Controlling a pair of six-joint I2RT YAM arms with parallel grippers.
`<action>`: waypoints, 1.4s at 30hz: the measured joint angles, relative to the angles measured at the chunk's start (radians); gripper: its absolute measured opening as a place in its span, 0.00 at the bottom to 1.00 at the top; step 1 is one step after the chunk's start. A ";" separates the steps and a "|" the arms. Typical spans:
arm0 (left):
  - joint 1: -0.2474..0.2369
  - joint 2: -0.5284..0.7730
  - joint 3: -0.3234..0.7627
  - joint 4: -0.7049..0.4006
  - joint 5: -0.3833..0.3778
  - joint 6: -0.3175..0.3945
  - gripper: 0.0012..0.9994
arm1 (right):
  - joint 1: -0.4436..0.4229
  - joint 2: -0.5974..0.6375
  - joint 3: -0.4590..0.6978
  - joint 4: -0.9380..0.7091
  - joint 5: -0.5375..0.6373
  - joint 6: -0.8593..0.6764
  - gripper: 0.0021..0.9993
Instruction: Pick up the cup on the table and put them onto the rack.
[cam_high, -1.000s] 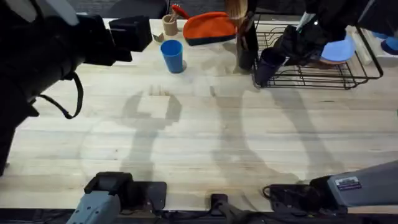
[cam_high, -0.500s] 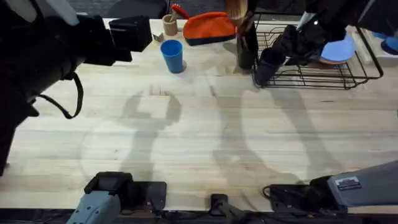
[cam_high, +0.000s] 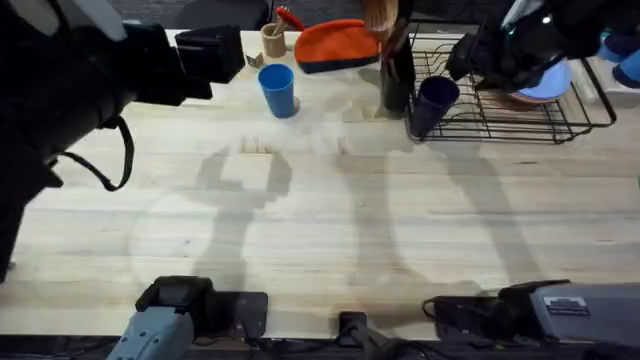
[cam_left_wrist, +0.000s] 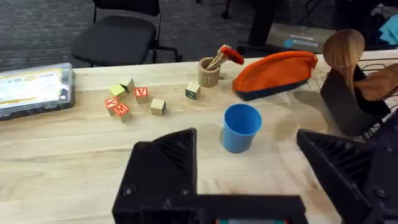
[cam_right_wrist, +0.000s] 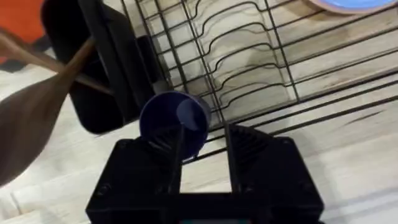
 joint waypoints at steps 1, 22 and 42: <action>0.000 0.000 0.000 0.000 0.000 0.000 0.99 | 0.000 -0.011 0.000 -0.001 0.000 -0.007 0.41; 0.000 0.000 0.000 0.000 0.000 0.000 0.99 | 0.000 -0.524 0.000 -0.373 0.000 -0.178 1.00; 0.000 0.049 0.000 0.012 0.000 0.000 0.99 | 0.000 -0.755 0.001 -0.379 0.000 -0.183 0.99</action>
